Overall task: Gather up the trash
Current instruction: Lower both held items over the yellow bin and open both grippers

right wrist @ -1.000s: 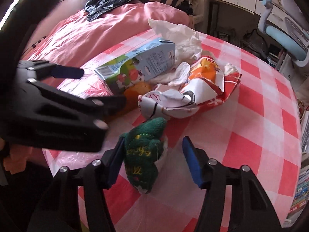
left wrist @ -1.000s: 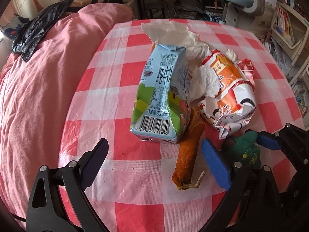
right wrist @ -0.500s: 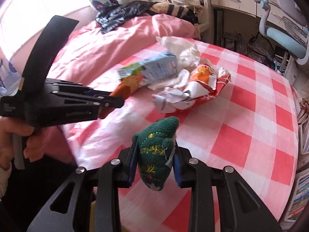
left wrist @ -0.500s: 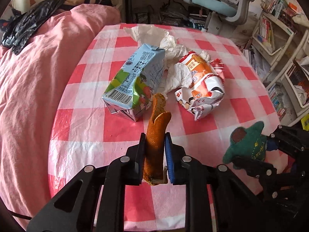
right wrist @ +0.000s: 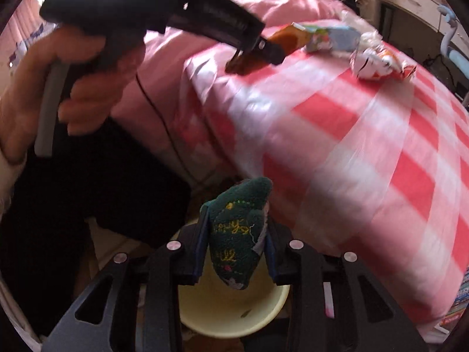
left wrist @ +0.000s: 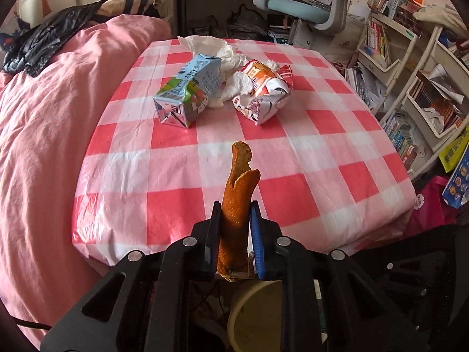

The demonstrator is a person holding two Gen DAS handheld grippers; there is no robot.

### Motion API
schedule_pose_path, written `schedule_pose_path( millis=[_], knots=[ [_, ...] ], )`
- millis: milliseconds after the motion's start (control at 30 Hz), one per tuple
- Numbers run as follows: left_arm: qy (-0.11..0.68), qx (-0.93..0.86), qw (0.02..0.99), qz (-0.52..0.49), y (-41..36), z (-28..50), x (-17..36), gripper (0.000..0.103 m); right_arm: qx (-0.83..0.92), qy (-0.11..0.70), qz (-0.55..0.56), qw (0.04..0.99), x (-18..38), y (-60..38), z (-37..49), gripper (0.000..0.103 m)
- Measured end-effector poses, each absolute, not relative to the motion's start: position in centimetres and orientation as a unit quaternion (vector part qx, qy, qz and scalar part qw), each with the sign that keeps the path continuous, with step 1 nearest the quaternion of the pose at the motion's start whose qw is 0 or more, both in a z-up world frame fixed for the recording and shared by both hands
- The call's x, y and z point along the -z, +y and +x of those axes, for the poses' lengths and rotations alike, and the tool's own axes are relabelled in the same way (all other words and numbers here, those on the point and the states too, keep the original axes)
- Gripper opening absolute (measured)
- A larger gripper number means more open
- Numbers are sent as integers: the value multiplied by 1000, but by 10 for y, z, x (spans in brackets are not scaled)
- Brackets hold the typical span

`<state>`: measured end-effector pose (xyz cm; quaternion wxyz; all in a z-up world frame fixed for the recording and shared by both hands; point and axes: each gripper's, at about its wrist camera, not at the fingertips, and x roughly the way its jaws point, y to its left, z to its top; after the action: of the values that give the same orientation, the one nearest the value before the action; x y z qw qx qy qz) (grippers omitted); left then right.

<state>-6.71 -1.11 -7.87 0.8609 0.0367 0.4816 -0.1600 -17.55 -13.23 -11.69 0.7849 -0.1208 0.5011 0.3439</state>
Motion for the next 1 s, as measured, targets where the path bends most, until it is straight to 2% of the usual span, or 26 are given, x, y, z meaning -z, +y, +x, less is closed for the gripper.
schedule_pose_path(
  millis=[33,233,433,500,567,633,733,767,933,1000],
  knots=[
    [484,163,859,39,-12,-73,81,18,-343,504,-124,783,120,-132,-178,48],
    [517,181,835,49,-22,-107,101,18,-272,476,-87,831,109,-162,-167,71],
    [577,190,789,90,-33,-141,134,21,-209,437,8,875,91,-202,-150,77],
    [584,187,783,107,-34,-149,138,33,-201,413,32,888,80,-210,-147,82],
    [580,182,785,116,-33,-155,136,64,-195,387,44,900,68,-219,-148,84],
    [568,178,794,120,-31,-157,130,72,-186,367,45,910,63,-217,-152,88],
    [536,161,822,102,-23,-153,115,75,-173,338,36,924,49,-217,-152,91],
    [519,153,836,90,-19,-150,105,79,-170,331,34,928,40,-218,-152,92],
    [380,64,922,28,10,-138,40,96,-152,273,3,950,2,-225,-142,95],
    [347,49,937,6,17,-123,20,96,-141,255,-22,956,-8,-223,-128,95]
  ],
)
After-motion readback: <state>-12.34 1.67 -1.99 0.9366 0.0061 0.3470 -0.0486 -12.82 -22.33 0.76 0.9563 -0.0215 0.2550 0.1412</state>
